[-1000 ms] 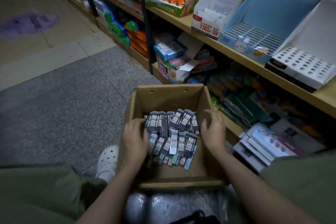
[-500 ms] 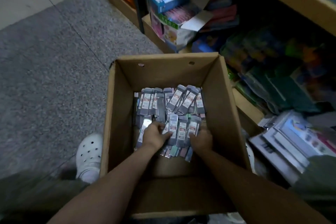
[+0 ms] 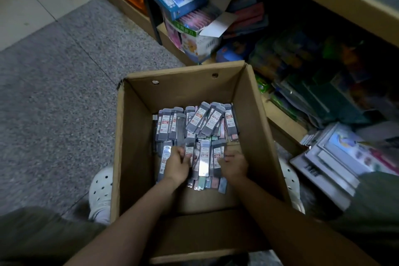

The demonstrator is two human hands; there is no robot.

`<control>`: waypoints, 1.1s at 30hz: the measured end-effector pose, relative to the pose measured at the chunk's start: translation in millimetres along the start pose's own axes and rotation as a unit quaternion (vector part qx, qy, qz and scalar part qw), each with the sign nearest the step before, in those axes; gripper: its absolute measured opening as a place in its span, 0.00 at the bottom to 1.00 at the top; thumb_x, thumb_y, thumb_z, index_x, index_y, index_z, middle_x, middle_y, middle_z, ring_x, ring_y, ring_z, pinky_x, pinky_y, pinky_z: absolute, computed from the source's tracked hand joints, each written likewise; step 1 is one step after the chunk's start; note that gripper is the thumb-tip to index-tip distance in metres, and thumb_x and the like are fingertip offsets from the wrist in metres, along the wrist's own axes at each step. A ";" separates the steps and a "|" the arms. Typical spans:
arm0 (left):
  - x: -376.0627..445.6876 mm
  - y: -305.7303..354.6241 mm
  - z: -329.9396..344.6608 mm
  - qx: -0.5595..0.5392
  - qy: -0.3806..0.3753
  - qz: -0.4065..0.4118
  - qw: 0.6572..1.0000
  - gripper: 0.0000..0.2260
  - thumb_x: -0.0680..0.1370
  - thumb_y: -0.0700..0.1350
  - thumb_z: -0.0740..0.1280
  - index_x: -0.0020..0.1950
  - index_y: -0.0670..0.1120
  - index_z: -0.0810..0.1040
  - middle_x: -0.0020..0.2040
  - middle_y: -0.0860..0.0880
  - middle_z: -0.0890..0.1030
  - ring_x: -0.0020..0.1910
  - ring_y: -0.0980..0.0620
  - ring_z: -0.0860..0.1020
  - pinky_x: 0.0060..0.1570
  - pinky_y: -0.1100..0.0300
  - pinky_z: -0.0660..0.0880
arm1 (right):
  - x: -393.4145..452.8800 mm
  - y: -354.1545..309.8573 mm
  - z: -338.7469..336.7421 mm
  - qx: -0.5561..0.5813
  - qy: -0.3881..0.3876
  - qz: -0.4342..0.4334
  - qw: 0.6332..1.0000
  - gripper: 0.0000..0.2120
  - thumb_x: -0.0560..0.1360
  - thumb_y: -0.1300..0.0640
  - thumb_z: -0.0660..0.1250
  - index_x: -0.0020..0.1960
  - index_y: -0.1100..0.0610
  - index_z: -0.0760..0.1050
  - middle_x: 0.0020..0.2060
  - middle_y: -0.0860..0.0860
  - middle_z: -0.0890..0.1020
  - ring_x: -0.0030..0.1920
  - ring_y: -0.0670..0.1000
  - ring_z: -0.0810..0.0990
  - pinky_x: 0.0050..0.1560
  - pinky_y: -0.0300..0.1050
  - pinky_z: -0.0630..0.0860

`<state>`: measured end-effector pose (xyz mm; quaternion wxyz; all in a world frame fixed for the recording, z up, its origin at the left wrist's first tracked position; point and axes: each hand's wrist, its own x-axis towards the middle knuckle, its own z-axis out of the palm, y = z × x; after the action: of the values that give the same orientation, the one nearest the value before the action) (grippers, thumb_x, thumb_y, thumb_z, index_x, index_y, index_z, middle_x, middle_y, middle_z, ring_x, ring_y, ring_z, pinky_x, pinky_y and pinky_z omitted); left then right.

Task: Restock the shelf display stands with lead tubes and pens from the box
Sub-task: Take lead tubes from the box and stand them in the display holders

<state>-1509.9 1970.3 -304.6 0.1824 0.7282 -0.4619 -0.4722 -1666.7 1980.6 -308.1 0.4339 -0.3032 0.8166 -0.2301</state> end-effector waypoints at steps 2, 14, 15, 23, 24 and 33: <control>-9.2 2.7 -6.1 -0.103 -0.006 -0.032 0.994 0.11 0.82 0.35 0.58 0.43 0.46 0.61 0.41 0.46 0.78 0.42 0.52 0.79 0.42 0.68 0.73 | -7.5 2.0 -1.7 0.030 -0.004 -0.004 1.000 0.15 0.72 0.65 0.73 0.56 0.67 0.77 0.49 0.62 0.83 0.52 0.57 0.81 0.49 0.39 0.73; -21.0 19.2 -23.3 -0.325 -0.048 -0.105 0.939 0.09 0.79 0.41 0.66 0.59 0.46 0.73 0.53 0.44 0.82 0.49 0.48 0.82 0.46 0.54 0.79 | -24.5 -38.1 -5.0 -0.136 -0.157 -0.207 0.956 0.21 0.79 0.53 0.66 0.70 0.57 0.72 0.67 0.57 0.73 0.64 0.52 0.73 0.67 0.46 0.71; -17.5 20.1 -26.1 -0.336 -0.029 -0.108 0.935 0.10 0.79 0.41 0.66 0.60 0.46 0.72 0.53 0.45 0.82 0.51 0.46 0.81 0.49 0.52 0.78 | -18.9 -43.9 -9.6 -0.190 -0.118 -0.220 0.949 0.25 0.79 0.50 0.64 0.74 0.52 0.66 0.73 0.55 0.65 0.71 0.54 0.67 0.71 0.49 0.66; 10.5 23.0 -42.2 -0.348 0.008 -0.109 0.931 0.09 0.79 0.41 0.66 0.59 0.47 0.72 0.53 0.46 0.82 0.50 0.45 0.82 0.49 0.48 0.80 | 0.3 -141.7 -57.1 -0.226 0.269 -0.462 0.814 0.29 0.73 0.55 0.65 0.73 0.50 0.64 0.74 0.55 0.63 0.74 0.57 0.61 0.73 0.60 0.59; 10.9 24.8 -42.1 -0.347 0.006 -0.105 0.932 0.11 0.79 0.41 0.66 0.60 0.46 0.72 0.53 0.46 0.82 0.50 0.46 0.82 0.49 0.49 0.80 | 2.0 -149.4 -68.2 -0.199 0.307 -0.422 0.829 0.29 0.72 0.54 0.65 0.72 0.50 0.64 0.73 0.55 0.64 0.73 0.58 0.63 0.70 0.60 0.62; -6.9 46.6 -50.2 -0.312 -0.047 -0.045 0.948 0.12 0.79 0.47 0.67 0.61 0.50 0.71 0.67 0.50 0.72 0.67 0.47 0.71 0.65 0.43 0.72 | 11.9 -145.3 -86.7 -0.214 0.181 -0.232 0.932 0.31 0.73 0.64 0.68 0.74 0.54 0.62 0.59 0.59 0.79 0.57 0.62 0.78 0.48 0.50 0.74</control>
<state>-1491.1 1944.0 -243.8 0.3570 0.6318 -0.2667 -0.6343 -1702.5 1878.9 -177.2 0.1383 -0.5229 0.8181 -0.1953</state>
